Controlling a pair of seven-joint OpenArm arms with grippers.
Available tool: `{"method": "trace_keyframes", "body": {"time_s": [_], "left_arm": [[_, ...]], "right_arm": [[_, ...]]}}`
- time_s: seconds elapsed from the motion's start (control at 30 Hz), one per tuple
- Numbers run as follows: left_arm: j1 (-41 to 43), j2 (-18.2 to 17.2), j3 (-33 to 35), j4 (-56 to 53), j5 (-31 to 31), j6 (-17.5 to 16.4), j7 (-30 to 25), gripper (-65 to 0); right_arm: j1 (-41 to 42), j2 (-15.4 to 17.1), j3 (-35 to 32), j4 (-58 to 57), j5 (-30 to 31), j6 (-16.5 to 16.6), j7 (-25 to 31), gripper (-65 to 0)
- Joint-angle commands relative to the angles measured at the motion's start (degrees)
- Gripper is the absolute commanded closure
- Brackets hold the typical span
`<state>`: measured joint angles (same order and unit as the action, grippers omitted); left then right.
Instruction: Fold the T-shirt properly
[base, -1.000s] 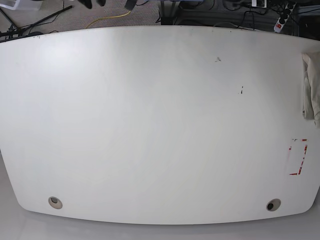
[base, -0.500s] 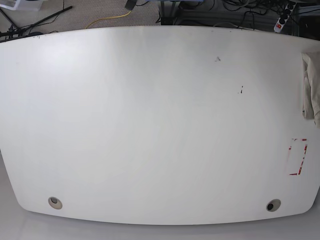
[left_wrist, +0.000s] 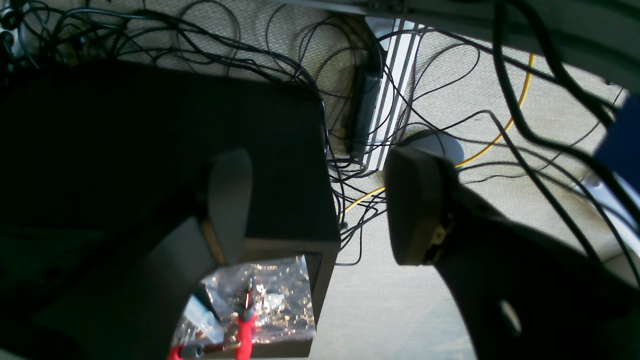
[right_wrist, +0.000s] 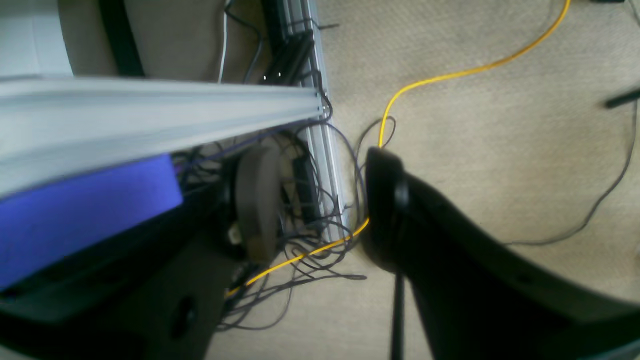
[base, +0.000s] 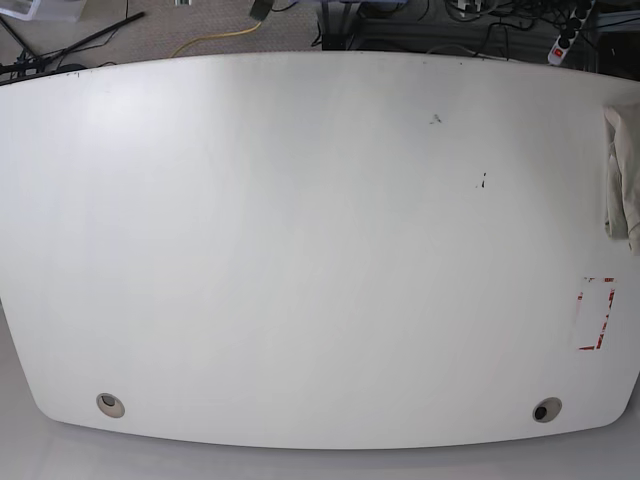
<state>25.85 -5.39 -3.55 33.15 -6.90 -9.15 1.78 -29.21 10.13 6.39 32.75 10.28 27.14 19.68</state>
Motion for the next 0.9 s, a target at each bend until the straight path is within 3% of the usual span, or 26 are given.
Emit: {"method": "trace_keyframes", "body": {"time_s": [0.0, 0.23, 0.37, 0.5, 0.87], "left_arm": [[-1.5, -1.1, 1.5, -3.4, 0.0, -0.2, -0.2, -38.5], [-10.2, -1.1, 2.0, -14.8, -0.1, 0.8, -0.2, -38.5], [-12.7, -1.1, 2.6, -17.3, 2.9, 6.6, -0.2, -38.5], [-14.3, -0.5, 3.0, -17.6, 6.2, 8.8, 0.0, -38.5], [-15.3, 0.8, 3.0, -17.7, 6.7, 8.9, 0.1, -38.5]], "right_arm": [[2.3, 0.5, 0.2, -5.3, 0.0, 0.4, 0.7, -26.2], [8.6, 0.5, -2.1, -13.9, 0.0, 0.2, 0.7, -26.2], [10.9, 0.5, -6.2, -15.9, 0.0, -6.4, -1.2, -26.6], [12.6, 0.4, -10.0, -16.4, 0.1, -10.8, -3.6, -26.6], [15.0, 0.3, -12.0, -16.4, 0.3, -12.1, -7.5, -26.6]]}}
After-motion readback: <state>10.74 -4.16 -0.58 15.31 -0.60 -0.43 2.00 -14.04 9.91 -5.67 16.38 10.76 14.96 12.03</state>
